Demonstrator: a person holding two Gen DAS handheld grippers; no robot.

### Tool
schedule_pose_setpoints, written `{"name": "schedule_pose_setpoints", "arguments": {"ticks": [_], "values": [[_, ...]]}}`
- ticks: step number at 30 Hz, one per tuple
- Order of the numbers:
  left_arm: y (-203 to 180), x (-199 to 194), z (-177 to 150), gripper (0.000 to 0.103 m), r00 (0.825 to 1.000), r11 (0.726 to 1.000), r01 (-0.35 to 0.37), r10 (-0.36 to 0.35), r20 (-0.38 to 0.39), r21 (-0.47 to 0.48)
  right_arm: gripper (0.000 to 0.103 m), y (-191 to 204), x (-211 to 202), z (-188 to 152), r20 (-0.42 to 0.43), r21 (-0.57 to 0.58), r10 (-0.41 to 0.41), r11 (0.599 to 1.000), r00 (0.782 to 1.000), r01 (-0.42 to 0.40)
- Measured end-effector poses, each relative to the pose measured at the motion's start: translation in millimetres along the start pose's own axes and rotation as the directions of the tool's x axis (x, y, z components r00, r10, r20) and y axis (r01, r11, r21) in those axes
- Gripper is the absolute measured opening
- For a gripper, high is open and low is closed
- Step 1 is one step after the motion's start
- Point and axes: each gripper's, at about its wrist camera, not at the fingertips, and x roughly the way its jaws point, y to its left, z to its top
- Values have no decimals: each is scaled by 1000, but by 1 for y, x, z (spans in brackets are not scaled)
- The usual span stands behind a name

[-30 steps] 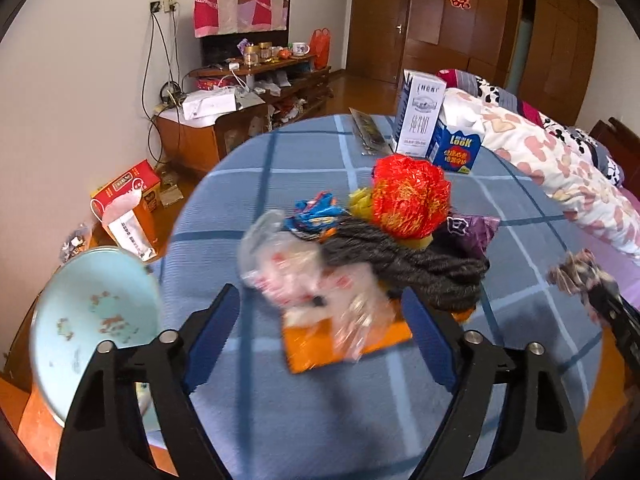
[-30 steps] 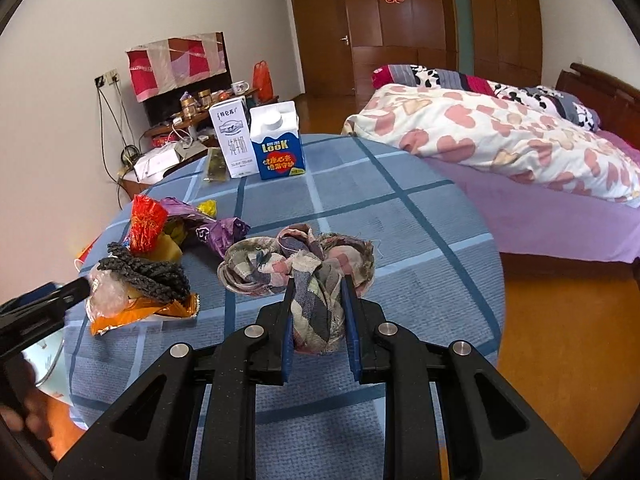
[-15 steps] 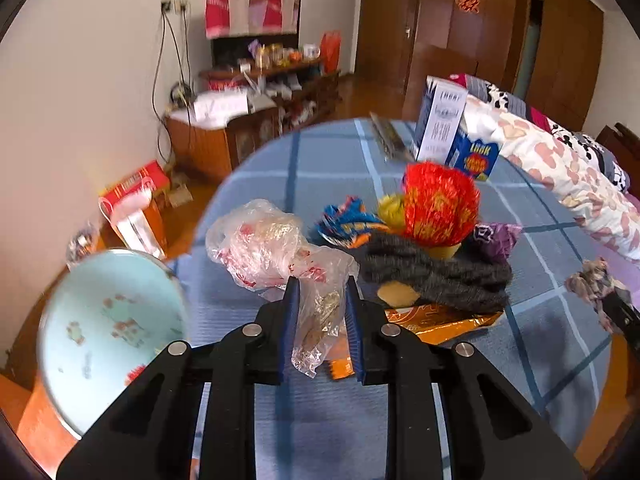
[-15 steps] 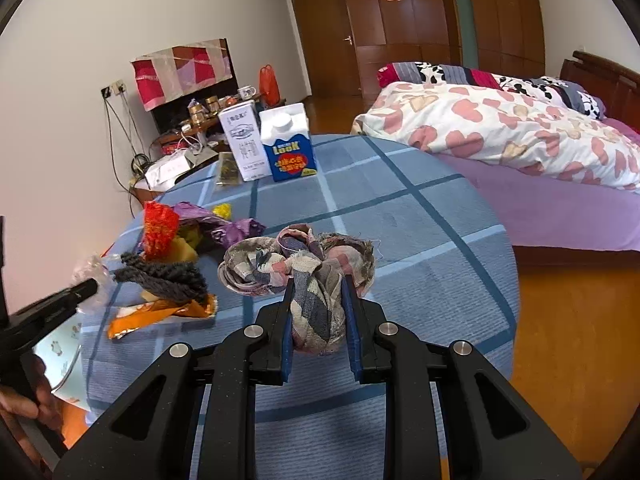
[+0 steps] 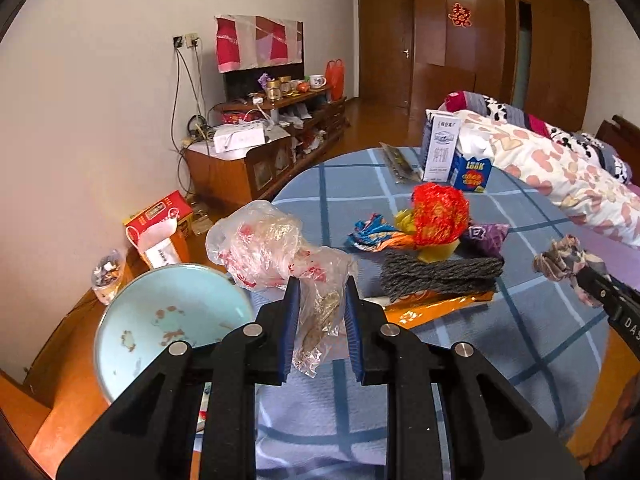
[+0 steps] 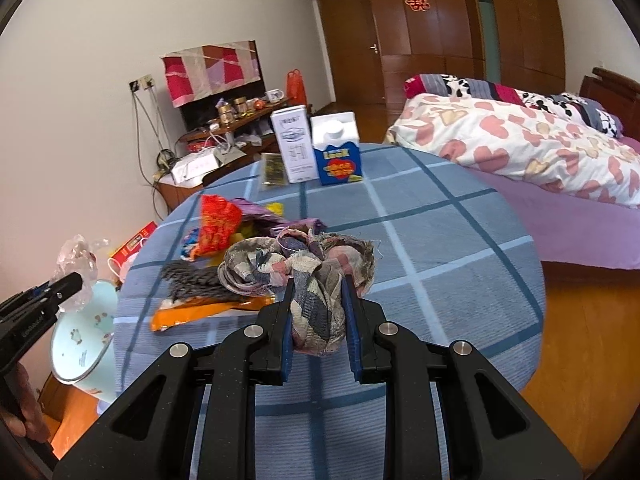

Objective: Collect trash
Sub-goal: 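Lift the checked cloth with the right gripper while the left gripper grasps the clear plastic bag, then carry the clear bag with the left gripper while the right gripper carries the checked cloth over the bin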

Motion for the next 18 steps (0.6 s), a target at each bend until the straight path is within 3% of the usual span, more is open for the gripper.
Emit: {"name": "schedule_pose_setpoints", "arguments": {"ticks": [18], "values": [[29, -28, -13, 22, 997, 998, -69, 69, 16, -10, 22, 52, -19, -2, 28, -81, 45, 996, 999, -42]]}}
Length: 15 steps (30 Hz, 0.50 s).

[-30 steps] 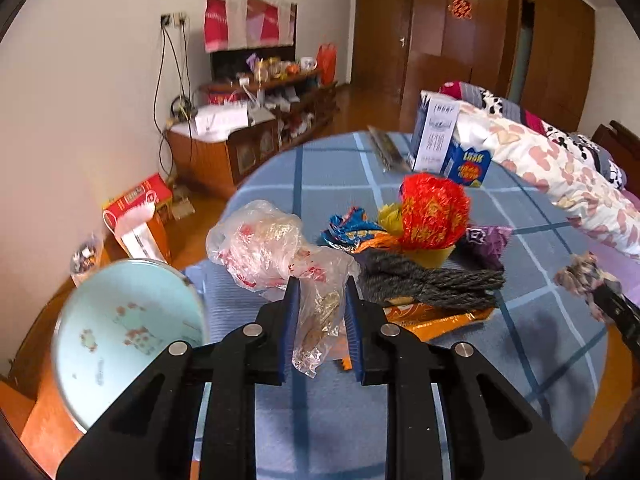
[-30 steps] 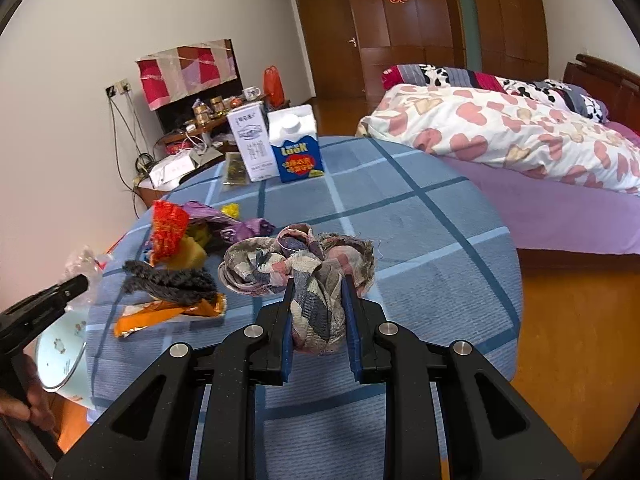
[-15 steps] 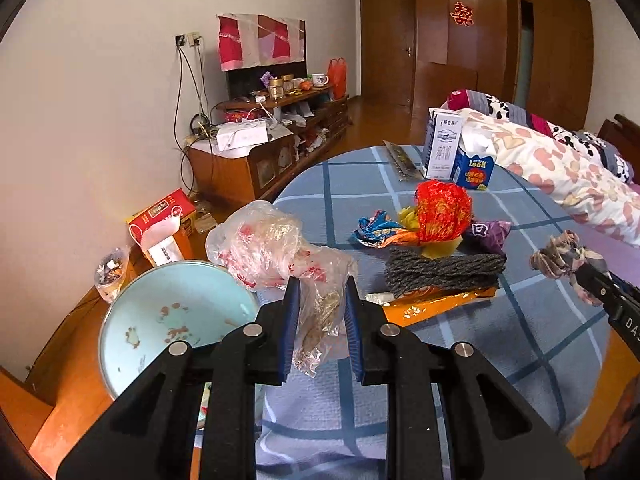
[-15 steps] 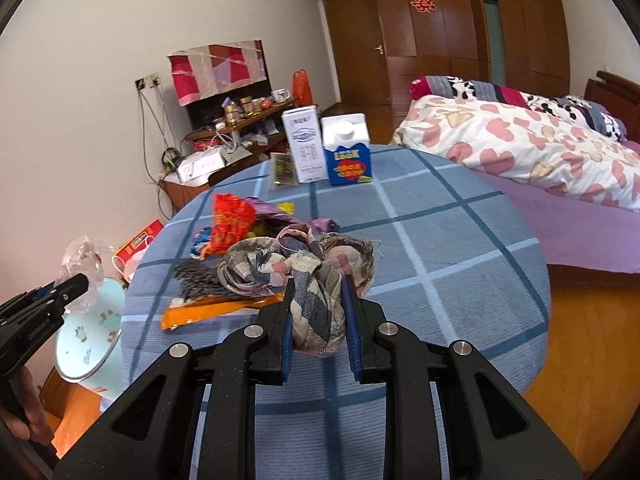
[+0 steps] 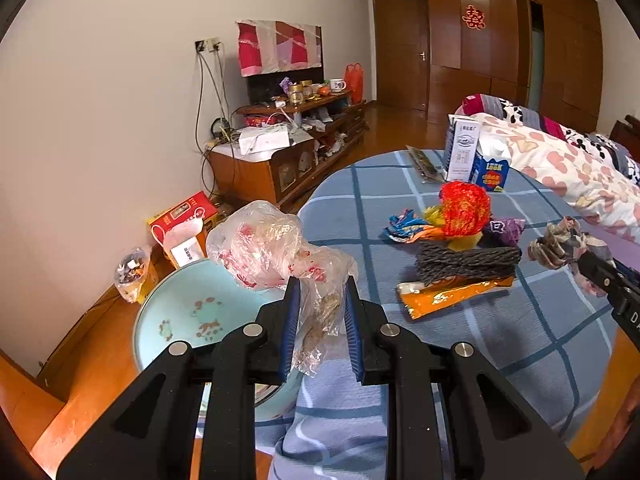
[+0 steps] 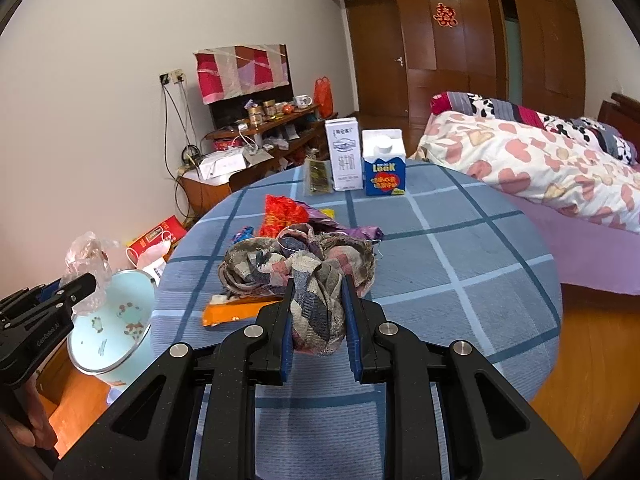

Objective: Collect trash
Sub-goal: 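Carry the clear bag with the left gripper while the right gripper carries the checked cloth over the bin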

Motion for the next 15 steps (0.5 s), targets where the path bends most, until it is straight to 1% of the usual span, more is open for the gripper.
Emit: {"name": "schedule_pose_setpoints", "arguments": {"ticks": [15], "values": [[30, -8, -12, 22, 999, 998, -50, 49, -18, -32, 22, 31, -4, -1, -5, -48, 38, 998, 999, -38]]}}
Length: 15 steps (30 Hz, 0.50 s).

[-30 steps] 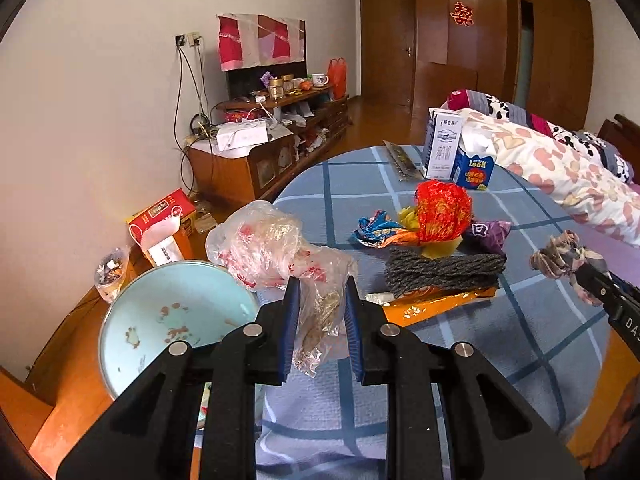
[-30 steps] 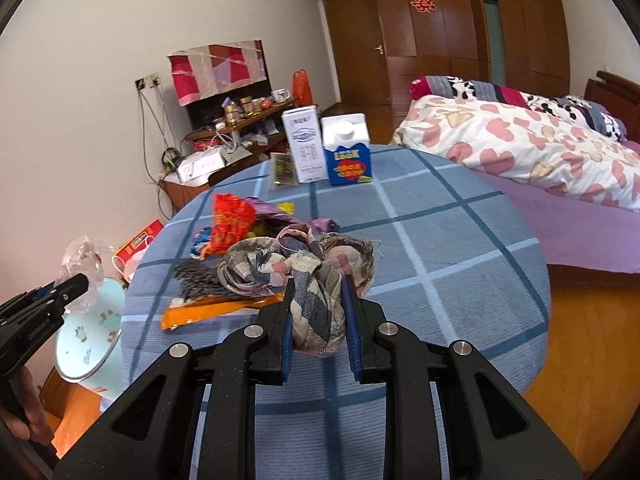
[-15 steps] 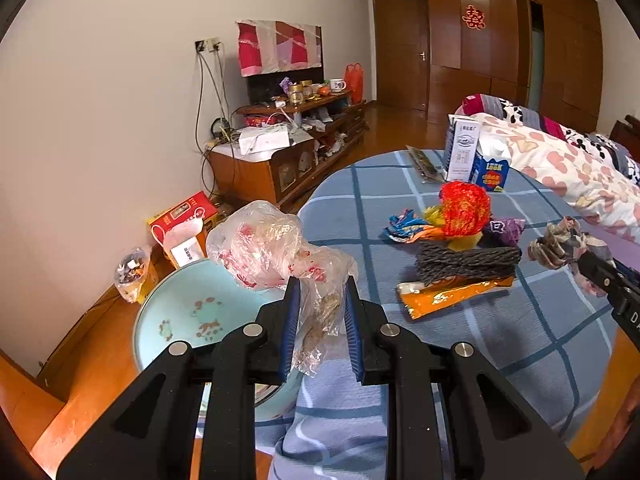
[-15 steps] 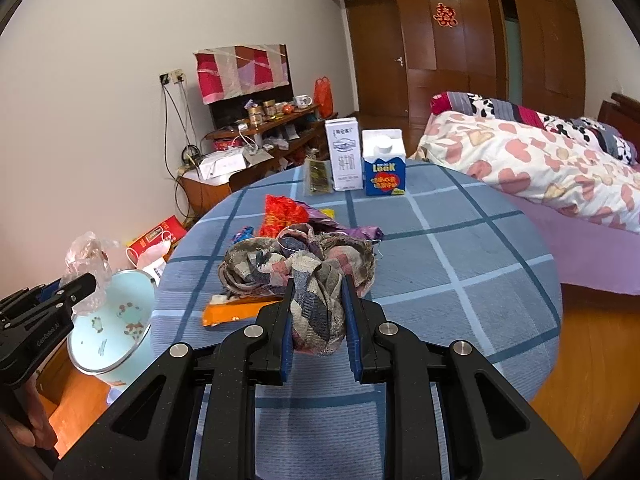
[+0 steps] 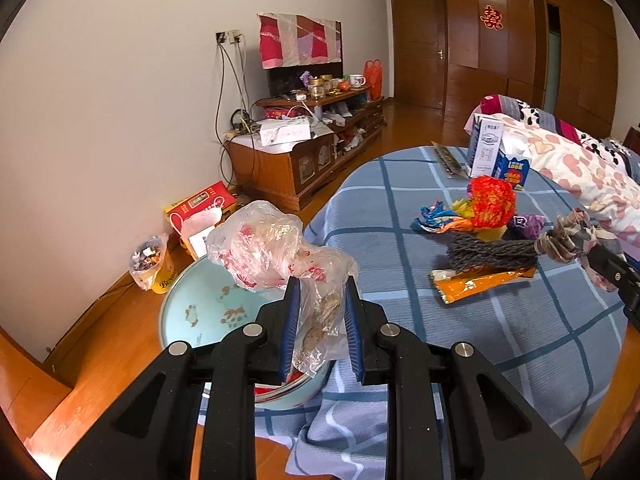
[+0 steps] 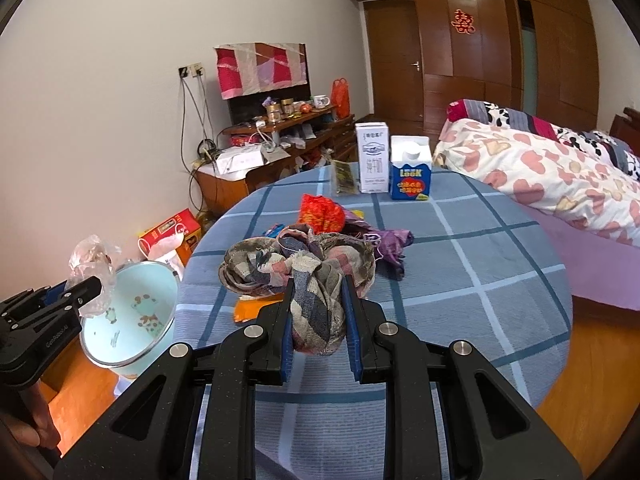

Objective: Collect trash
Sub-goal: 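Carry the clear bag with the left gripper while the right gripper carries the checked cloth over the bin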

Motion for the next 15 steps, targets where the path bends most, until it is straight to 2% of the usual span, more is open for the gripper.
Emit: {"name": "schedule_pose_setpoints", "arguments": {"ticks": [15], "values": [[25, 0, -2, 22, 1000, 999, -28, 27, -10, -37, 22, 42, 6, 4, -14, -64, 66, 996, 998, -66]]}}
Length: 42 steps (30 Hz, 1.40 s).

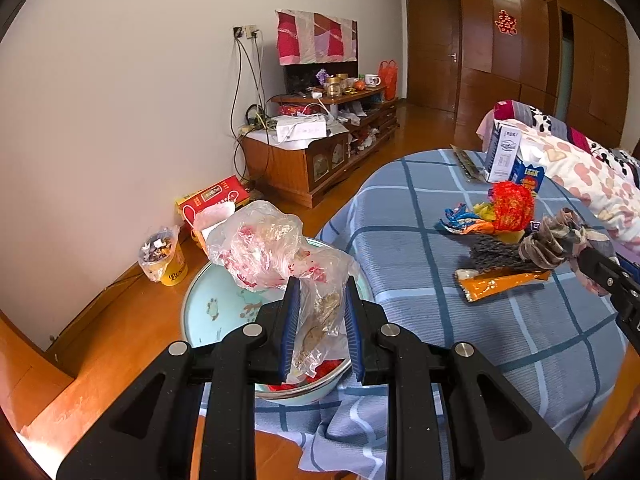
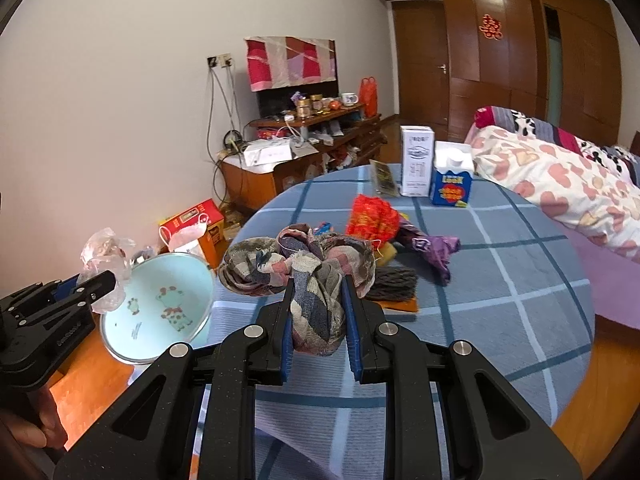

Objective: Collect trash
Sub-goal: 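Carry the clear bag with the left gripper while the right gripper carries the checked cloth over the bin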

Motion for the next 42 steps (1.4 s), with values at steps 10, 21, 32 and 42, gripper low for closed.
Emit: {"name": "schedule_pose_setpoints", "arguments": {"ticks": [10, 21, 32, 42], "values": [[20, 8, -3, 22, 1000, 999, -19, 18, -21, -38, 22, 26, 7, 7, -4, -51, 39, 998, 999, -39], [34, 14, -5, 22, 999, 998, -21, 19, -35, -63, 22, 53, 18, 13, -11, -93, 80, 992, 997, -81], [45, 27, -6, 22, 998, 996, -29, 24, -60, -84, 22, 74, 31, 12, -24, -121, 108, 987, 994, -110], [62, 43, -8, 22, 996, 993, -19, 8, -86, -120, 22, 95, 60, 8, -72, -152, 129, 979, 989, -139]]}}
